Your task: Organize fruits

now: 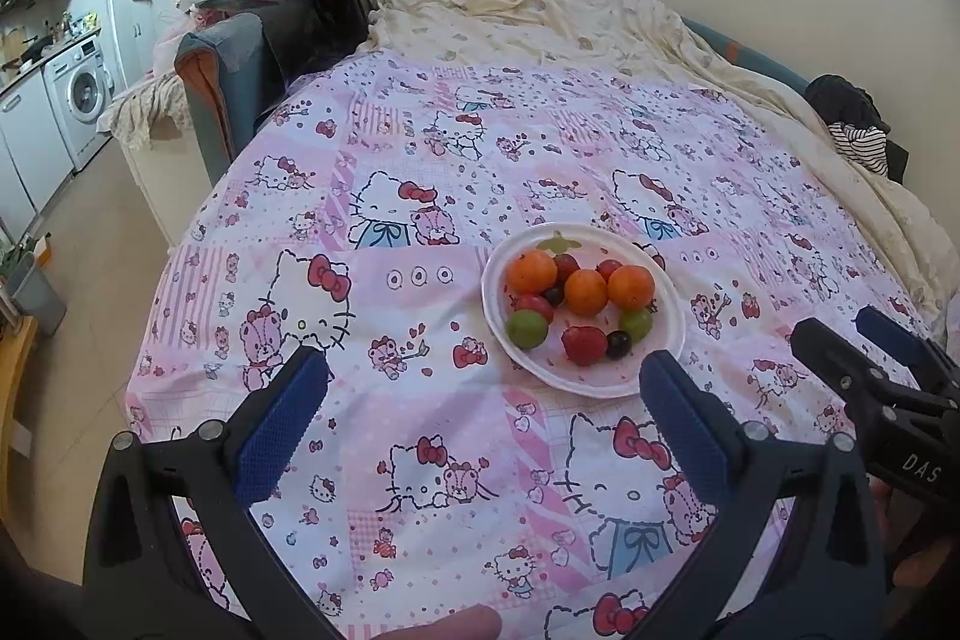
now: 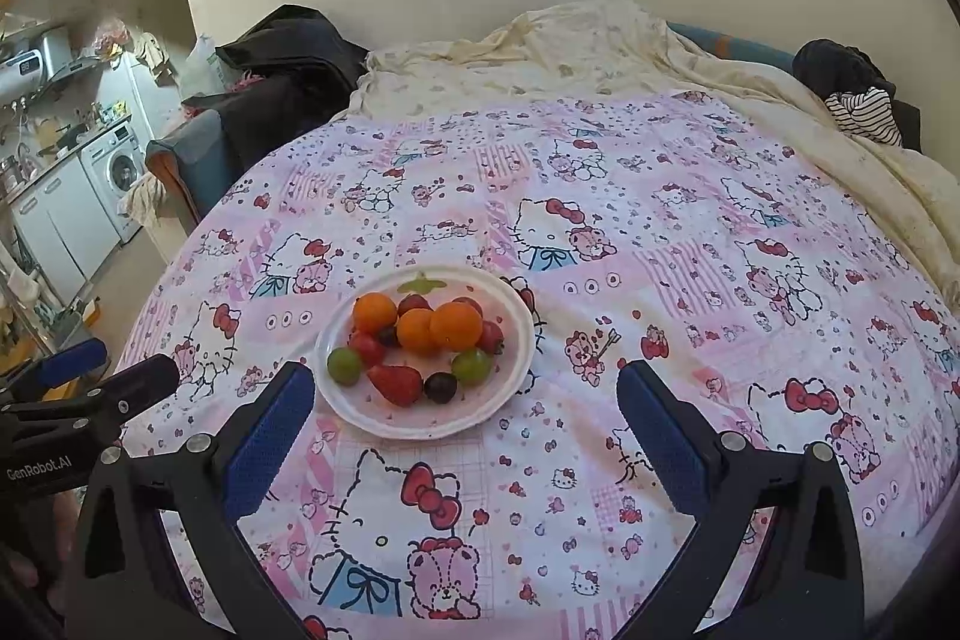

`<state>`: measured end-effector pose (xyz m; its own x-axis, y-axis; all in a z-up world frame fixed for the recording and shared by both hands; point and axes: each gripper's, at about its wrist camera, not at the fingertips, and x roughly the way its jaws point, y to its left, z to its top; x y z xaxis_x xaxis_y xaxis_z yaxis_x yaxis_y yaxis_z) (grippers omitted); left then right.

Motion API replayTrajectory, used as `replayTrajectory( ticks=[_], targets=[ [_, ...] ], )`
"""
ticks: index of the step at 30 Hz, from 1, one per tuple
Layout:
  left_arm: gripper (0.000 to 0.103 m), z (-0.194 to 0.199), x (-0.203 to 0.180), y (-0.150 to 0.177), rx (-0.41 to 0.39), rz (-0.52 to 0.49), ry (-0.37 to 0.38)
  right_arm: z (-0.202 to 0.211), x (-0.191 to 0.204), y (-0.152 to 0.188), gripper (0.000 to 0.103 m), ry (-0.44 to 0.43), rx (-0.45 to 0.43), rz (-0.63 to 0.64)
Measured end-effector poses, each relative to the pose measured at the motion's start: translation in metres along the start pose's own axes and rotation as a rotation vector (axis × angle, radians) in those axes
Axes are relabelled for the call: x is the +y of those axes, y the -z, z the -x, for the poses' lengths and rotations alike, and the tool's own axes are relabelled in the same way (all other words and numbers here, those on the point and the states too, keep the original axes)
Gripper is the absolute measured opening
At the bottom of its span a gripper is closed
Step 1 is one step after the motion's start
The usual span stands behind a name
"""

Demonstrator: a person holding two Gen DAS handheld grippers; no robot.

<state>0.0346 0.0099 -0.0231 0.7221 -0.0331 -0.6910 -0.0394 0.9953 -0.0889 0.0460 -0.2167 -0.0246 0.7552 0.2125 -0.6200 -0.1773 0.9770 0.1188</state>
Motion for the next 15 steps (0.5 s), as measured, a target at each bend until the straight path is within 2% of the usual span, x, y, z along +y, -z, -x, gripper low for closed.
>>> replayTrajectory(
  ticks=[15],
  targets=[
    [0.103,0.0033,0.0014,-0.001,-0.01,0.007,0.002,0.0015,-0.0018,-0.0012,0.103,0.002,-0.001,-0.002]
  ],
)
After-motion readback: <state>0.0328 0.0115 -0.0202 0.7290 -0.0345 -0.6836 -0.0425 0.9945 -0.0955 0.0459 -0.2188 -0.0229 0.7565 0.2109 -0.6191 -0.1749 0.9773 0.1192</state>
